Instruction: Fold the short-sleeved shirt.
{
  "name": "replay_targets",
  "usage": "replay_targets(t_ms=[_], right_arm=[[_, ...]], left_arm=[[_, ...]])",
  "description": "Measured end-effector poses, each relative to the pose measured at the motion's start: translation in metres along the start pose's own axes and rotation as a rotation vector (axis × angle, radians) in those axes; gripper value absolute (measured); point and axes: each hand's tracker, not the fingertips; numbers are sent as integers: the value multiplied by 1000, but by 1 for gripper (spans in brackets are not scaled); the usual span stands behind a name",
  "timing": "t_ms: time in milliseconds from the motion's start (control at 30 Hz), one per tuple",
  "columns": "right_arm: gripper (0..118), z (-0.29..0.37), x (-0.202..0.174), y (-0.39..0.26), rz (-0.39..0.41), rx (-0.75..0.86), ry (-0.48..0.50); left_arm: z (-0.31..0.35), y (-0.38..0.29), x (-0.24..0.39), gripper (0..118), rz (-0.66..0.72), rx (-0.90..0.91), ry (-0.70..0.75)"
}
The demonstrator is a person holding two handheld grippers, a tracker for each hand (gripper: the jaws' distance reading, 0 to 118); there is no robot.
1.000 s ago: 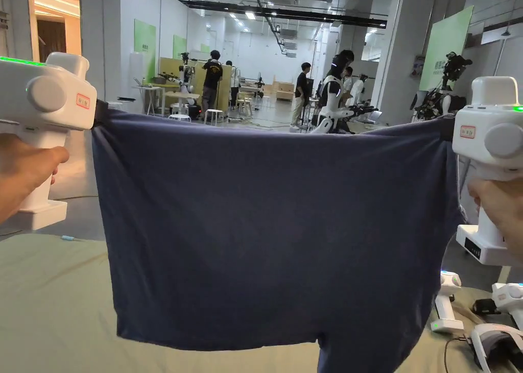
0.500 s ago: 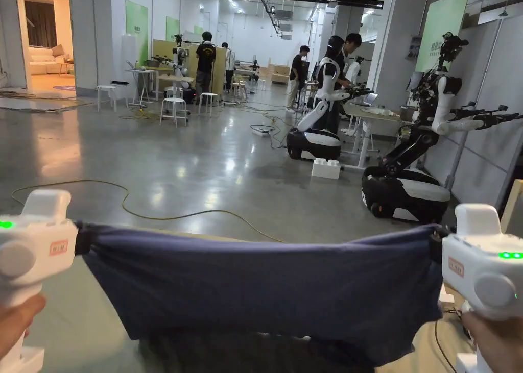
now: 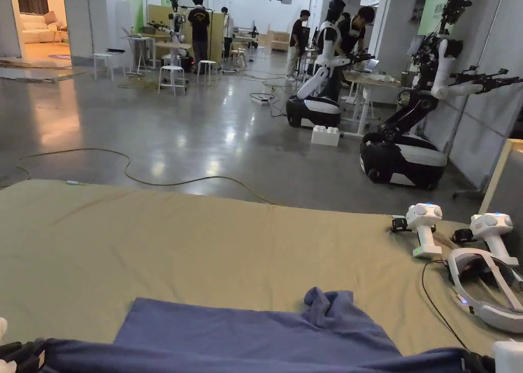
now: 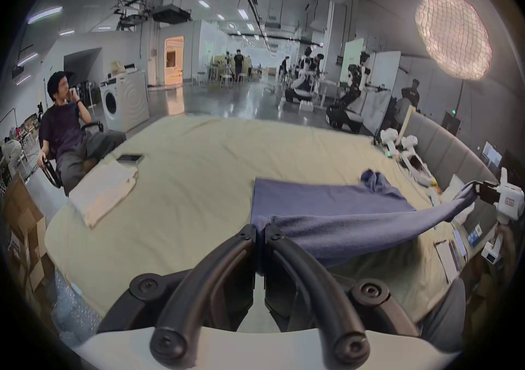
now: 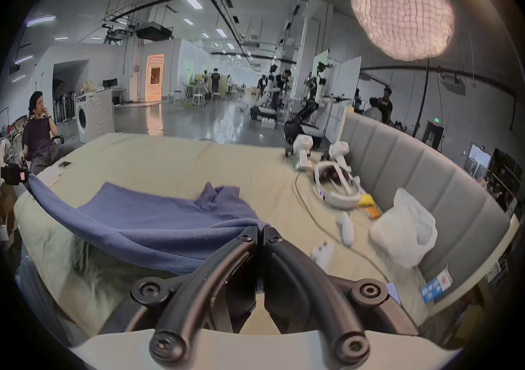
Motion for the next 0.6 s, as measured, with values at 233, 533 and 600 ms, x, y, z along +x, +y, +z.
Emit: replay_targets(t_ms=[233, 533, 600], right_arm=[[2, 8, -3, -83, 7, -233, -12], [9, -24, -14, -149, 68, -498, -29], [45, -21, -17, -146, 67, -495, -99]], left_arm=[[-17, -67, -2, 6, -34, -231, 14], [-69, -101, -7, 7, -20, -435, 17], [-67, -100, -4, 28, -21, -438, 38]])
